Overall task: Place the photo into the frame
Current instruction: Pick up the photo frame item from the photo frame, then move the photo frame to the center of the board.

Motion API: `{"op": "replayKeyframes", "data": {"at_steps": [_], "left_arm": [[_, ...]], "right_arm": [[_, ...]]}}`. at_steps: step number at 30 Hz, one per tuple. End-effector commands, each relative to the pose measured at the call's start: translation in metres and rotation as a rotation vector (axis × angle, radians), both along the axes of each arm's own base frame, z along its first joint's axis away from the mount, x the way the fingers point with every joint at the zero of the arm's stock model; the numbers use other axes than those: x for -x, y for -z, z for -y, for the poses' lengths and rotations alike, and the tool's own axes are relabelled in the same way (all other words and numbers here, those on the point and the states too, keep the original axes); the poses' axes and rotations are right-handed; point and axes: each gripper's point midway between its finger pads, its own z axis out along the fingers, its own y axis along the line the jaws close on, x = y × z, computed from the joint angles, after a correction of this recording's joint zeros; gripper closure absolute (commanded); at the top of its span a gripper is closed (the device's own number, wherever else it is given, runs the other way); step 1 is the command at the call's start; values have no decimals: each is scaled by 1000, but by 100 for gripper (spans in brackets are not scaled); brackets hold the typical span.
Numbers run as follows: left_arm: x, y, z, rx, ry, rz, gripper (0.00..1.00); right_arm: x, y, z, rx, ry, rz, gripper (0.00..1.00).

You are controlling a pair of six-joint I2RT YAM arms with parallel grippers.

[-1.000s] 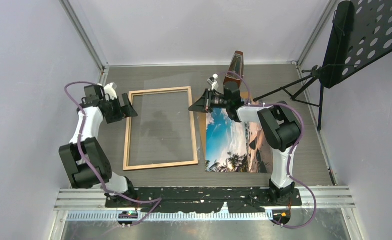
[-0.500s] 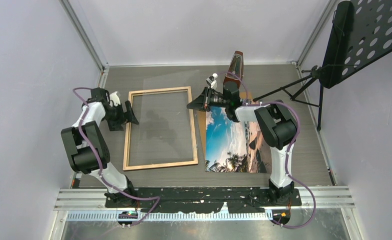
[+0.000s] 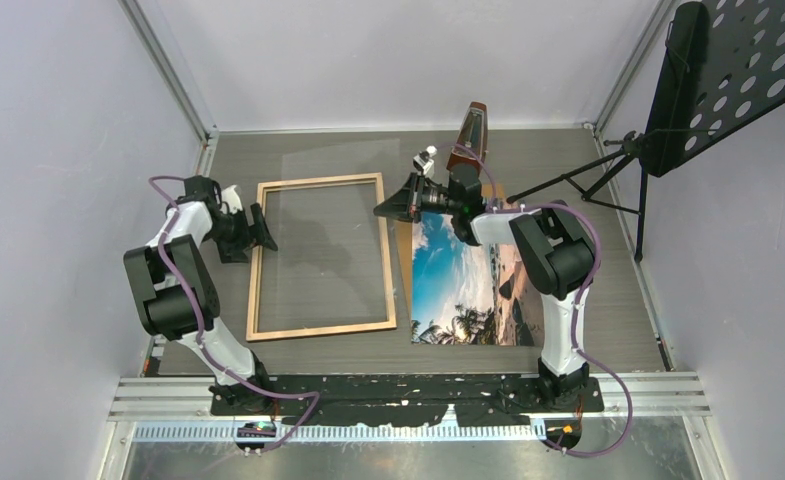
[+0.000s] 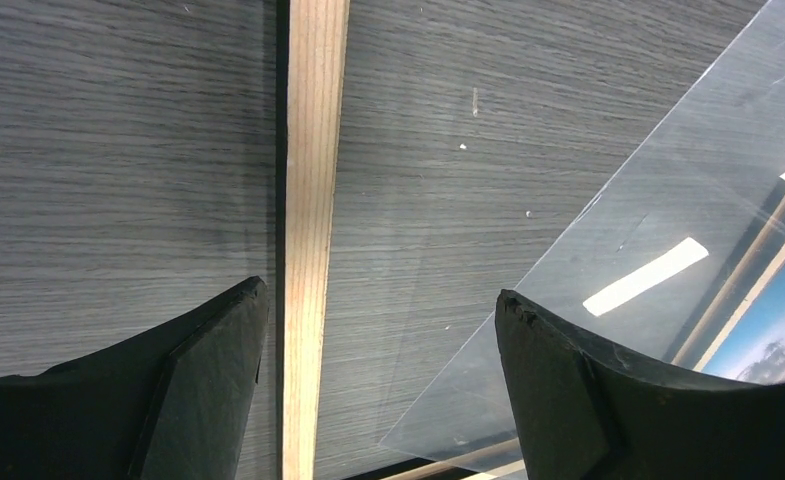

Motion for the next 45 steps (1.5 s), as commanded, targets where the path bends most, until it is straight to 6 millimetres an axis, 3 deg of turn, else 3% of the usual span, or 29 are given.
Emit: {"op": "replayKeyframes", "data": {"at_steps": [1,16,25,38,45], "left_arm": [[-1,-3,5,19,-3,5,18],[11,12,24,99,13,-29,24],[8,7,36,145,55,11,21],[-22,-19,30,62,102,85,15],[-27,-24,25,33,110,98,10]], "right_arm": [[7,-51,4,-83,-18,115,94],[5,-67,19,-95,3,130,94],[-4,-43,19,-34,1,112,94],[-27,-9,15,76,-39,93,94],[-36,-14,9,22,-51,65,94]]}}
